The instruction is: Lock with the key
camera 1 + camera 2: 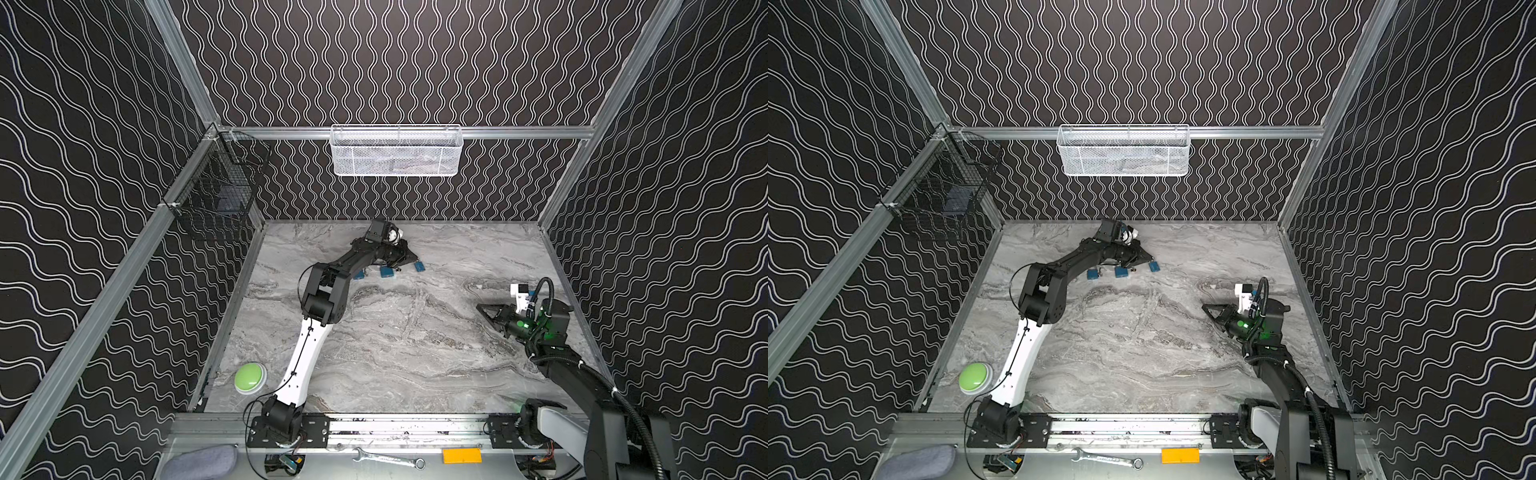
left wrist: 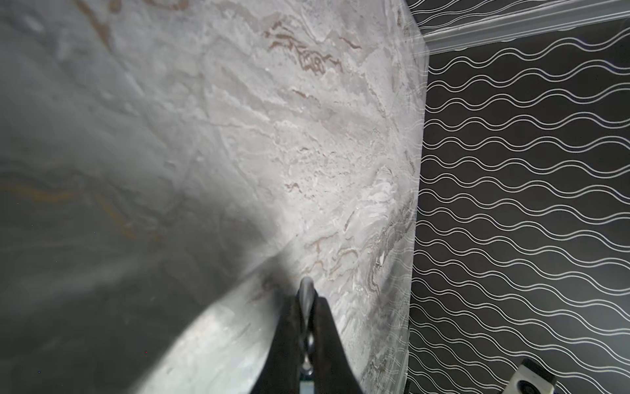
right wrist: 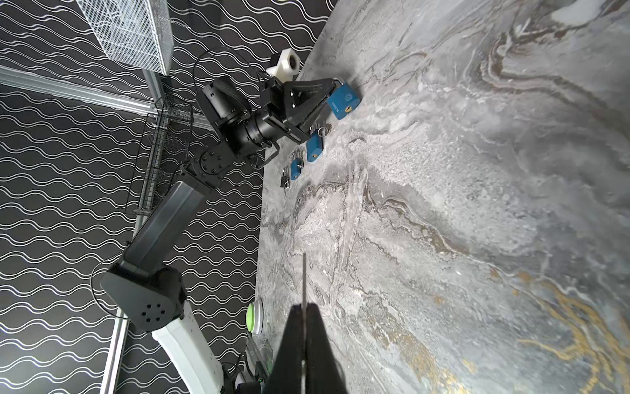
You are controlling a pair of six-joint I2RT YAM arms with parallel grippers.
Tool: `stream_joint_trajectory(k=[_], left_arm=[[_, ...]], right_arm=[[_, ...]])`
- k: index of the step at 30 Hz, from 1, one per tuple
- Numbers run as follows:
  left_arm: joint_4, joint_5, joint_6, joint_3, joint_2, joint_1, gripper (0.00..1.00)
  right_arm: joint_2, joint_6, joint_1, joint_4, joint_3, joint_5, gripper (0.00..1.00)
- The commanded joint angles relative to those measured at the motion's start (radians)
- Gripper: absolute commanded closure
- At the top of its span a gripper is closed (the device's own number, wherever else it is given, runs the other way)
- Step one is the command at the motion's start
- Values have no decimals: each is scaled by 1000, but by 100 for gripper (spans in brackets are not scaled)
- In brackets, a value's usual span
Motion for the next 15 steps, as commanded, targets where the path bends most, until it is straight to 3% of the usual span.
stream_joint_trajectory(k=[1,6,15], left_arm=[[-28,-1,32,22,13,2,100],[-61,-25,48,40,19,2,99],[-133,-55,72,119,40,2,74]], right_arm=[[16,1,-1,59,1,-27,100],[31,-1,-1,71,1,-39,100],[34,1,-1,81,-6,-45,100]])
